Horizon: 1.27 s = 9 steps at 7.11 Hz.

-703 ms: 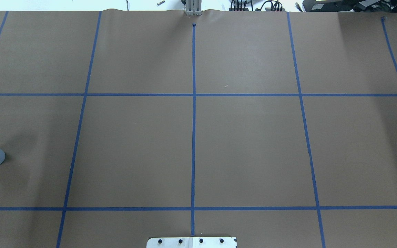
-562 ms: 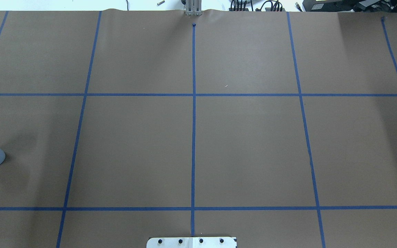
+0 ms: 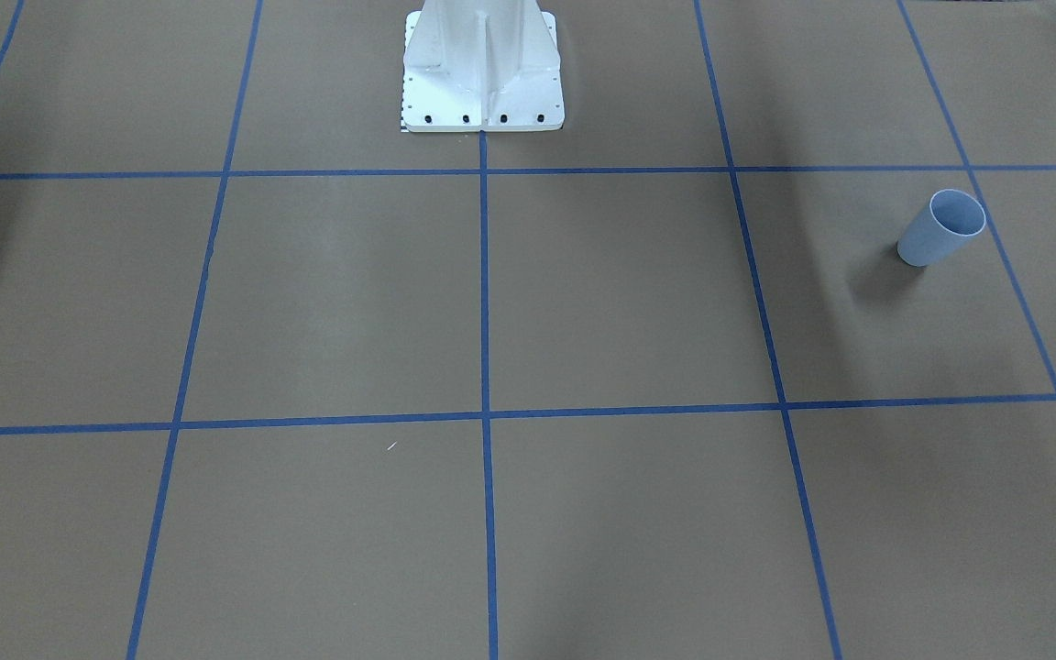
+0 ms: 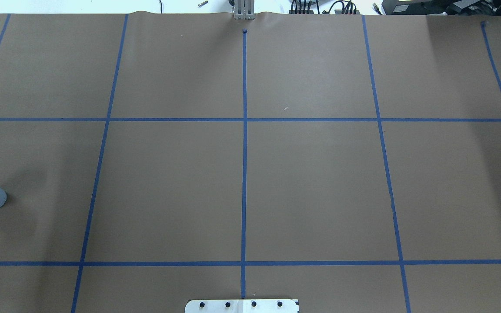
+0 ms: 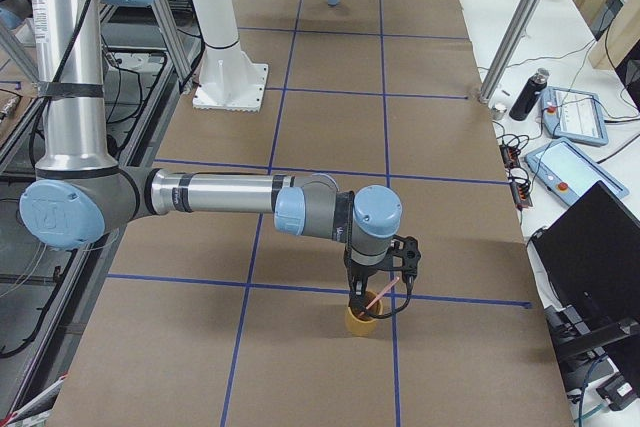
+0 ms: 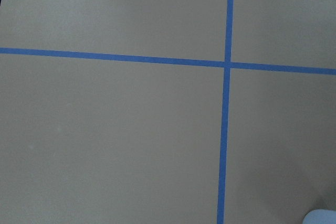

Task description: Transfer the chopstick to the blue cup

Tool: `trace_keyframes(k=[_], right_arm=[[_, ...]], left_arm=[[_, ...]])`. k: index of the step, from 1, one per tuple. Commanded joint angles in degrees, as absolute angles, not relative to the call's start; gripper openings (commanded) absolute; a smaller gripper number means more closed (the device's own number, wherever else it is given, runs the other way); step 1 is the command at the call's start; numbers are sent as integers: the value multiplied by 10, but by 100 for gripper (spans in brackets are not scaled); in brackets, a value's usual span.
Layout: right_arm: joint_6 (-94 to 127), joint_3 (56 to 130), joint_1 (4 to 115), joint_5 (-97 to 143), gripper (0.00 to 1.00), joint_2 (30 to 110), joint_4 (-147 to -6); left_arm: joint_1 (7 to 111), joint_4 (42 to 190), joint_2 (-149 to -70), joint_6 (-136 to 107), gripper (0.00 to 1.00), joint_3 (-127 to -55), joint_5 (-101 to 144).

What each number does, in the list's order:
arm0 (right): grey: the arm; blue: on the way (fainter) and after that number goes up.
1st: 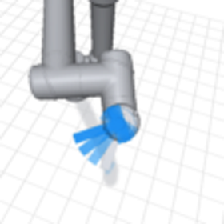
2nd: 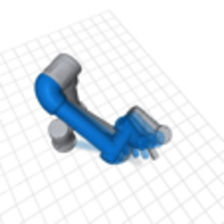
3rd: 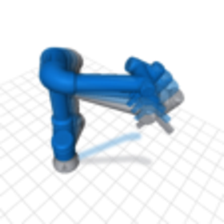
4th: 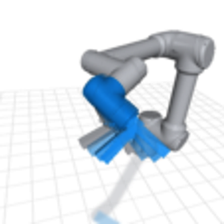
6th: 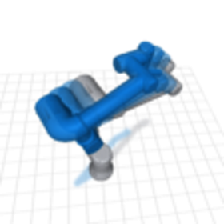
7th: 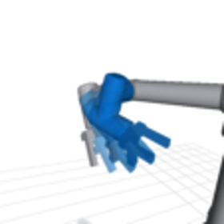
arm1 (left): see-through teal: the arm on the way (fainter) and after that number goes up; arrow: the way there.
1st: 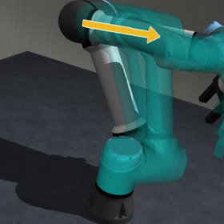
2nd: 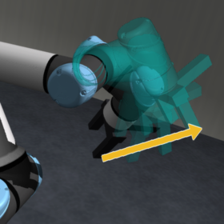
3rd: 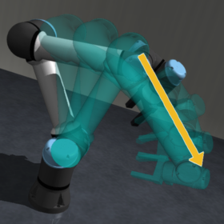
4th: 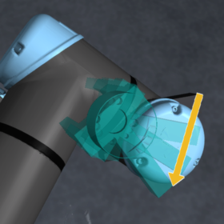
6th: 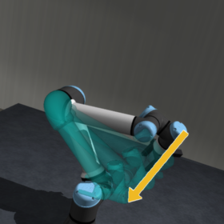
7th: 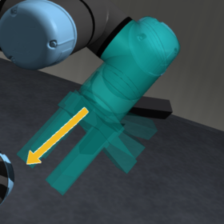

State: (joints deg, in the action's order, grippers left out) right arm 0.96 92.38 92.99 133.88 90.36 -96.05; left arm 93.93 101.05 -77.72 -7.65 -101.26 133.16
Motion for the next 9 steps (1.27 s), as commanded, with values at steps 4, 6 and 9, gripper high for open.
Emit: trace_keyframes(k=[4, 6, 9], right_arm=[[13, 962, 930, 1338, 100, 904, -961], [13, 952, 928, 1340, 100, 904, -961], [12, 951, 926, 1348, 100, 908, -961]], left_arm=[[774, 1097, -793, -312, 98, -1017, 1374], [749, 1116, -775, -318, 98, -1033, 1374], [682, 1162, -754, -388, 98, -1032, 1372]])
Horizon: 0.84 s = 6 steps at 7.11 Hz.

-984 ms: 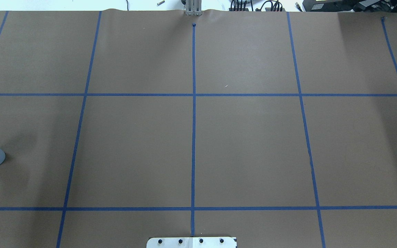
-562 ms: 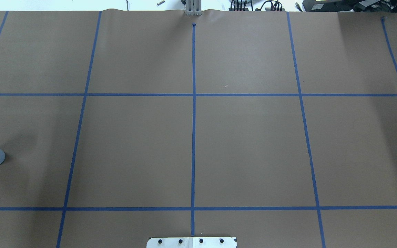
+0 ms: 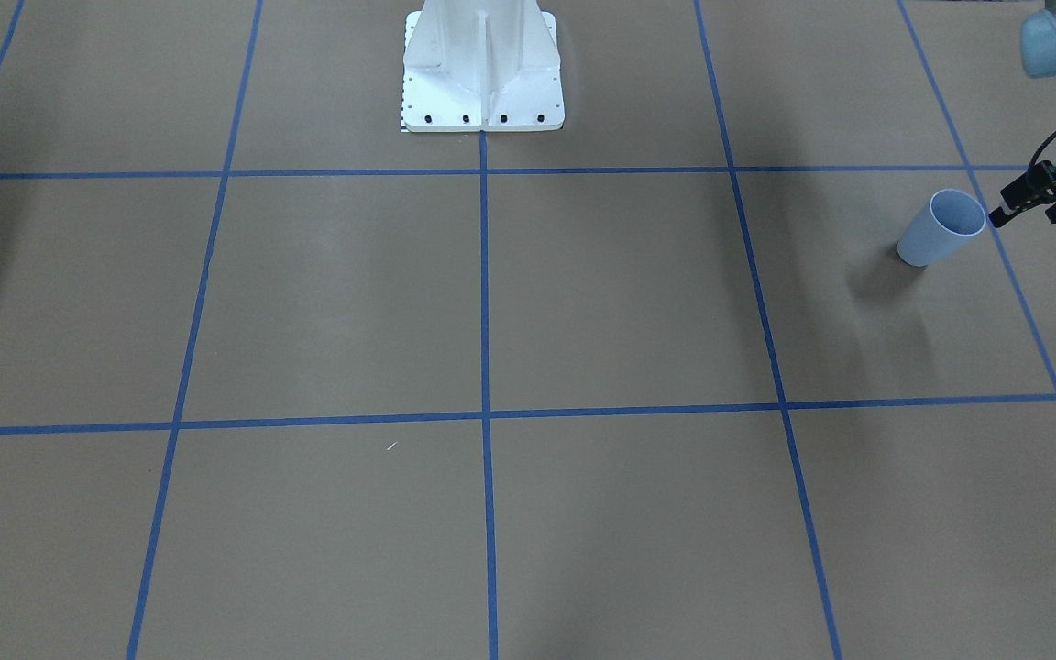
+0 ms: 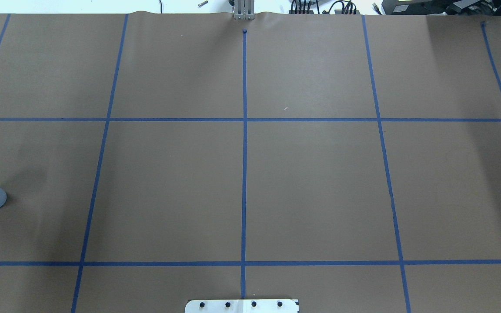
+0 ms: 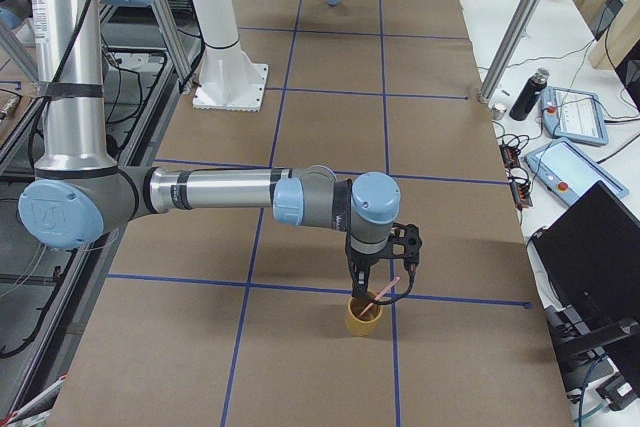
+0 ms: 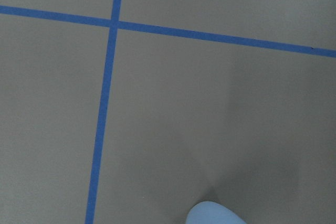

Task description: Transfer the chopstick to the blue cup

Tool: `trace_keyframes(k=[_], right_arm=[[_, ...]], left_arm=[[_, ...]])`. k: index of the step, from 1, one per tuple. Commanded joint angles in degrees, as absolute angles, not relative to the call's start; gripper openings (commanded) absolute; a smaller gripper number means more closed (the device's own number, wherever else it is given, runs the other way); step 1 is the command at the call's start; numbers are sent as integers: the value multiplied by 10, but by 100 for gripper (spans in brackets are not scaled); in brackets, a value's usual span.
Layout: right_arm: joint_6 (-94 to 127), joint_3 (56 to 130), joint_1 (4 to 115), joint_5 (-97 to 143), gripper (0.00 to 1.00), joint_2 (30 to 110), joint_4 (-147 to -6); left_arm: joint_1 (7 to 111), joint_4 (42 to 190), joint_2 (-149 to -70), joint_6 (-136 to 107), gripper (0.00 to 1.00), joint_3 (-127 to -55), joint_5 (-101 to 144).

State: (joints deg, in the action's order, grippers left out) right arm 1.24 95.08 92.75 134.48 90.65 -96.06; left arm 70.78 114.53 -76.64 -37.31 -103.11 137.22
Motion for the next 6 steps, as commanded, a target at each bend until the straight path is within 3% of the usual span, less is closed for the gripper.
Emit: trace_keyframes(k=[1, 6], right_arm=[[11, 951, 926, 1348, 100, 909, -961], [13, 950, 926, 1361, 100, 909, -962]], left_arm=[[662, 1166, -744, -388, 98, -1031, 1372], [650, 1166, -734, -381, 96, -1013, 1369]])
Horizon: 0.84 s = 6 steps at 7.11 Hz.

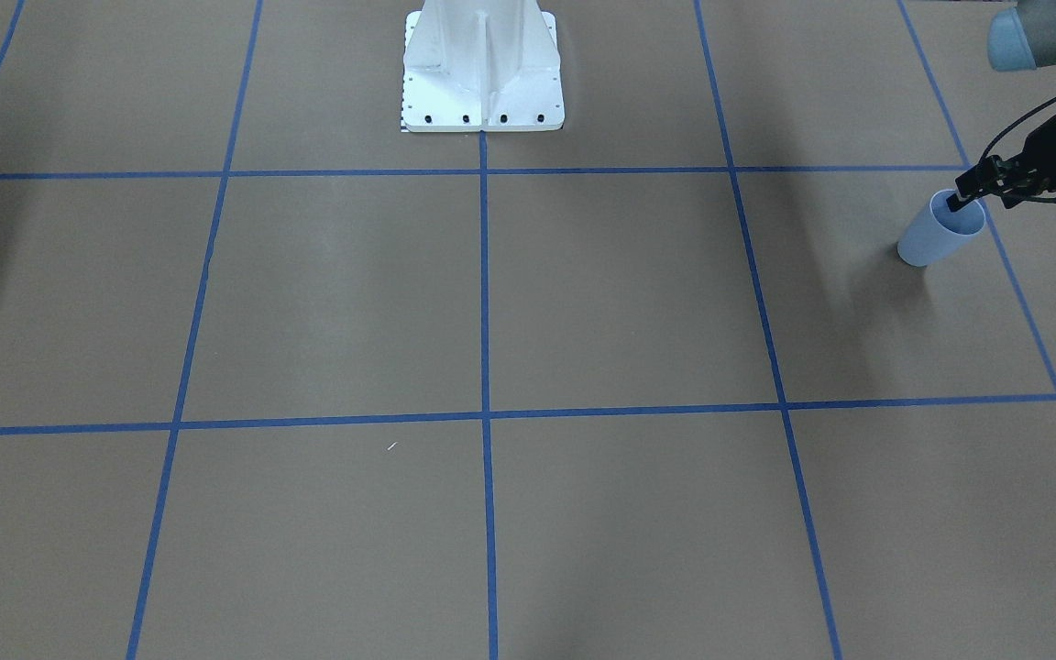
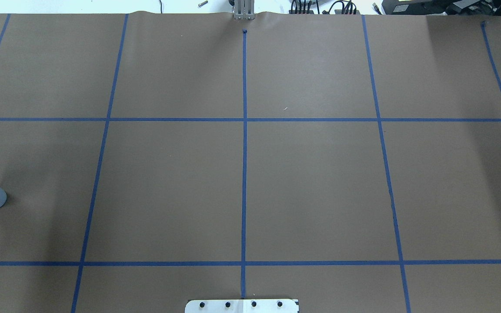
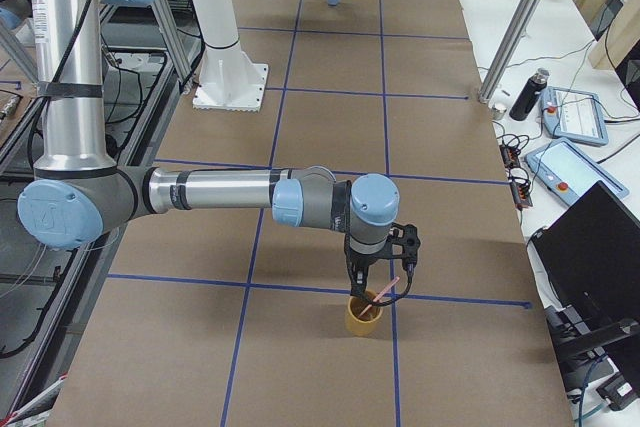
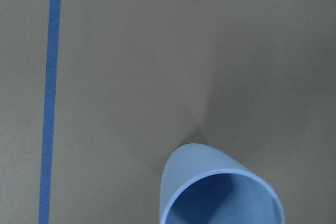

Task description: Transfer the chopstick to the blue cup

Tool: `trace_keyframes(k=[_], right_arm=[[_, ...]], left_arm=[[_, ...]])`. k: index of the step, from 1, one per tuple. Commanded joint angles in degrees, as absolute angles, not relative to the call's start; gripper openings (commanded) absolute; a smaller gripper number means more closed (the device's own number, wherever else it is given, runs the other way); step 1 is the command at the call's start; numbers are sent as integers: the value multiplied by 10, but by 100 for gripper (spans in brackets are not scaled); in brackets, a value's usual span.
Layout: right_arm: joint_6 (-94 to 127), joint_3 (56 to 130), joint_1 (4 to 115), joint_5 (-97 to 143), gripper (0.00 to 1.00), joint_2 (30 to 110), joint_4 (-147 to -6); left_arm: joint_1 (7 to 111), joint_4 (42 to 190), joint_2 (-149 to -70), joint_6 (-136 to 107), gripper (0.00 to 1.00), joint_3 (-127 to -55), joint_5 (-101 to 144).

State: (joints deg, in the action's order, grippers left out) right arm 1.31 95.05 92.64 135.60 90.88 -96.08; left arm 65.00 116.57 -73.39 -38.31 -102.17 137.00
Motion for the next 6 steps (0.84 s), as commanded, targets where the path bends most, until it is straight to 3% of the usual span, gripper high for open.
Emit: trace_keyframes(k=[1, 3, 4, 5, 6], right_arm=[[13, 950, 926, 1361, 100, 909, -962], [13, 950, 925, 1363, 100, 909, -962], [13, 950, 925, 1367, 100, 909, -962], [13, 950, 925, 1367, 100, 909, -962], [13, 949, 925, 1367, 100, 909, -962]], left_arm=[[649, 1167, -740, -381, 95, -1002, 1368], [649, 1190, -757, -381, 95, -967, 1368], [649, 1196, -761, -389, 70, -960, 1368], [649, 1194, -762, -390, 23, -963, 1372], [650, 1194, -761, -391, 0, -968, 1374]])
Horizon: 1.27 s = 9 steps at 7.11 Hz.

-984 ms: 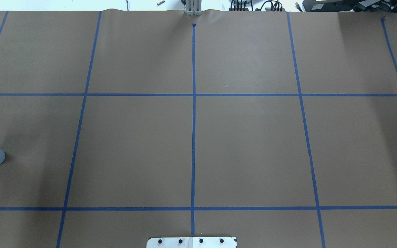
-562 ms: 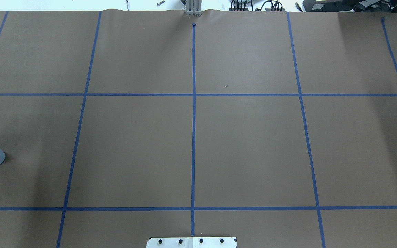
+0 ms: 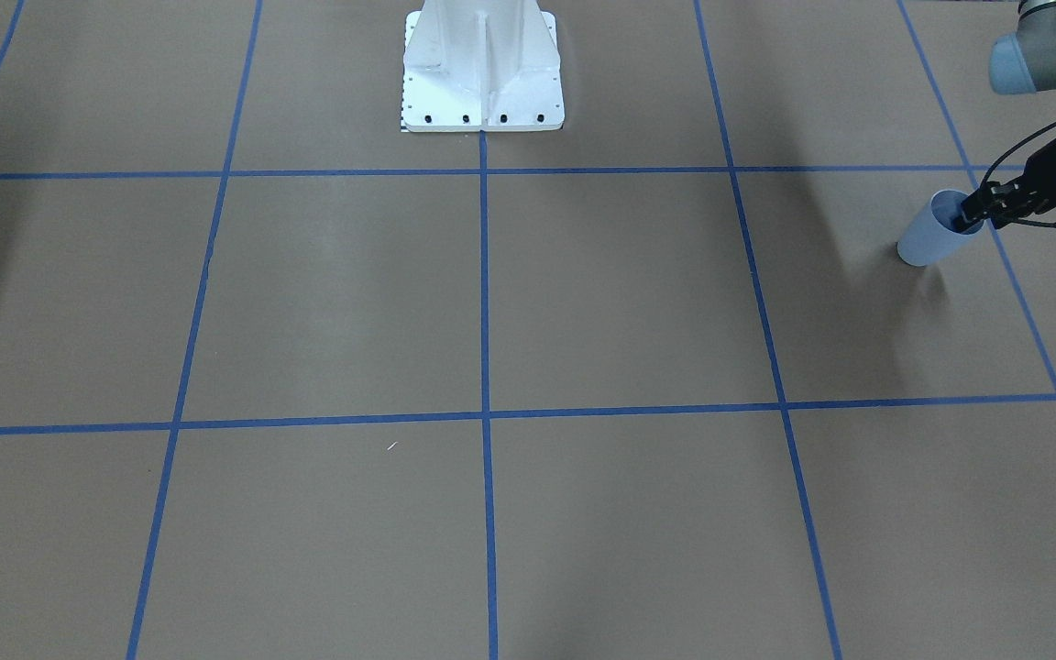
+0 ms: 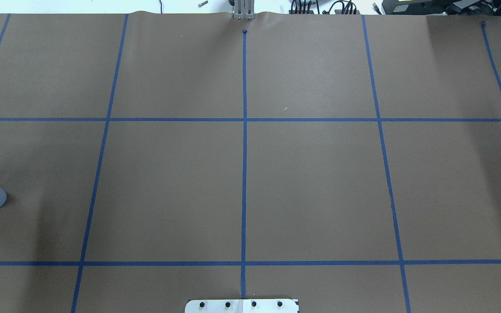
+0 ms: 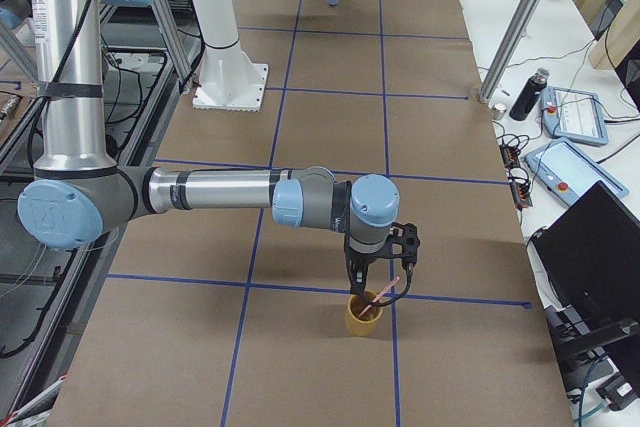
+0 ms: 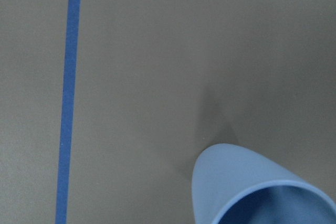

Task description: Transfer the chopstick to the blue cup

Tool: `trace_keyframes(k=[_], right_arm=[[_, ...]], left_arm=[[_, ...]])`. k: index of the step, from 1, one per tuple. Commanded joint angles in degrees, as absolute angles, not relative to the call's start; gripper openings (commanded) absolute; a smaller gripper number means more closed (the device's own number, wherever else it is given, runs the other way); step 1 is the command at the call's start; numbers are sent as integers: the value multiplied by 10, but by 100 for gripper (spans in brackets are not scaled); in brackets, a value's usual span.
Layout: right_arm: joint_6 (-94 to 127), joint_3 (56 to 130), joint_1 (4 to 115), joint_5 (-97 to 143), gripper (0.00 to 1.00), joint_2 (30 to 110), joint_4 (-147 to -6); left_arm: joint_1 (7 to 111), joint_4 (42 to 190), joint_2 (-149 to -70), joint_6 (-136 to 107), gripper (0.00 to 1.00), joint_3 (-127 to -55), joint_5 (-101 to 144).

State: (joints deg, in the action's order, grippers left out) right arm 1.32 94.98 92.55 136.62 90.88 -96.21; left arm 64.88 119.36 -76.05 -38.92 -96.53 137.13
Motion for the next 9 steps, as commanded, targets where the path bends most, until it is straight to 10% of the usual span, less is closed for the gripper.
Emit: trace_keyframes(k=[1, 5, 9], right_arm=[[13, 949, 925, 1367, 100, 907, -962], [25, 952, 925, 1381, 100, 904, -962], [25, 960, 925, 1411, 100, 912, -931]], left_arm=[[650, 1191, -759, -395, 0, -992, 1386], [653, 1165, -769, -507, 0, -1079, 1436], [649, 824, -1148, -570, 0, -1046, 1426]])
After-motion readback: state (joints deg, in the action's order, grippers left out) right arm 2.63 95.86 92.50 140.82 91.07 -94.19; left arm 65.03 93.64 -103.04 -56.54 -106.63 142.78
